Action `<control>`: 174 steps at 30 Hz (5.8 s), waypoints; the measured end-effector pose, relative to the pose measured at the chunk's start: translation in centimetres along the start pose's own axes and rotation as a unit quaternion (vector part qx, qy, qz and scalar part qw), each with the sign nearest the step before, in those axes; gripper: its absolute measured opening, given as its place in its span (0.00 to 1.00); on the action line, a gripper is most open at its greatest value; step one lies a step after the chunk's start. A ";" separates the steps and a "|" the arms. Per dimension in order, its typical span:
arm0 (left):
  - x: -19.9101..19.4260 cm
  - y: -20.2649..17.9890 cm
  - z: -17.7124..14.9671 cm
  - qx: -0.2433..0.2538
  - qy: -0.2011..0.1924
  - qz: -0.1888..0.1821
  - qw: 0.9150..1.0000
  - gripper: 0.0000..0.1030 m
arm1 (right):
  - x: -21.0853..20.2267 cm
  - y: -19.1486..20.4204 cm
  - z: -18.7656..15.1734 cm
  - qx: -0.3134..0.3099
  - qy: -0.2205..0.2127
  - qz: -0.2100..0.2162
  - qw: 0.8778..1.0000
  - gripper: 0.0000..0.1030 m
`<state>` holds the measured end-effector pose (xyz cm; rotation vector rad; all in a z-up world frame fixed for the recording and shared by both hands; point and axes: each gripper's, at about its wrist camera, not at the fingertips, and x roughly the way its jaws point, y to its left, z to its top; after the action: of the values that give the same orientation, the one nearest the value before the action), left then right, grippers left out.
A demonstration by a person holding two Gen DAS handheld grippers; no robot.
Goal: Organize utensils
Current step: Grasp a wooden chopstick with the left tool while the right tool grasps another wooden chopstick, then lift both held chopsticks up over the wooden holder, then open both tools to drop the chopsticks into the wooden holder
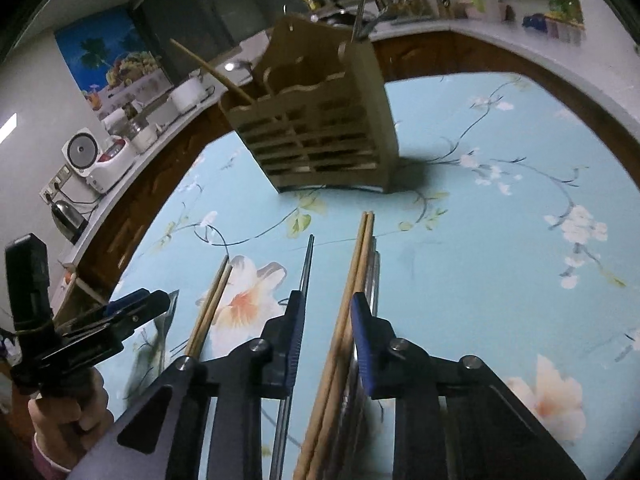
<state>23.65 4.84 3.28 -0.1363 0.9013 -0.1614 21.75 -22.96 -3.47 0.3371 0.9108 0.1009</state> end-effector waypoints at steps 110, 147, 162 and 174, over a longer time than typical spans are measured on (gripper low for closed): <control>-13.4 -0.3 9.2 0.023 -0.243 -0.120 0.962 0.03 | -16.5 2.9 11.9 -0.015 -0.251 0.016 0.968 0.05; 9.3 -2.6 14.7 -0.003 -0.228 -0.091 0.969 0.03 | -5.1 -1.1 16.6 0.020 -0.257 -0.033 0.966 0.05; 6.9 -2.5 15.4 0.011 -0.215 -0.089 0.973 0.11 | -5.7 -2.6 17.2 0.052 -0.243 0.004 0.969 0.45; 2.3 -1.3 11.4 -0.014 -0.229 -0.066 0.971 0.80 | -9.9 -3.6 14.2 0.068 -0.265 0.033 0.961 0.91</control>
<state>33.89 3.69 8.76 -0.2493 0.4331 -0.2297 26.68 -32.07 10.86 0.4932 0.3759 0.0057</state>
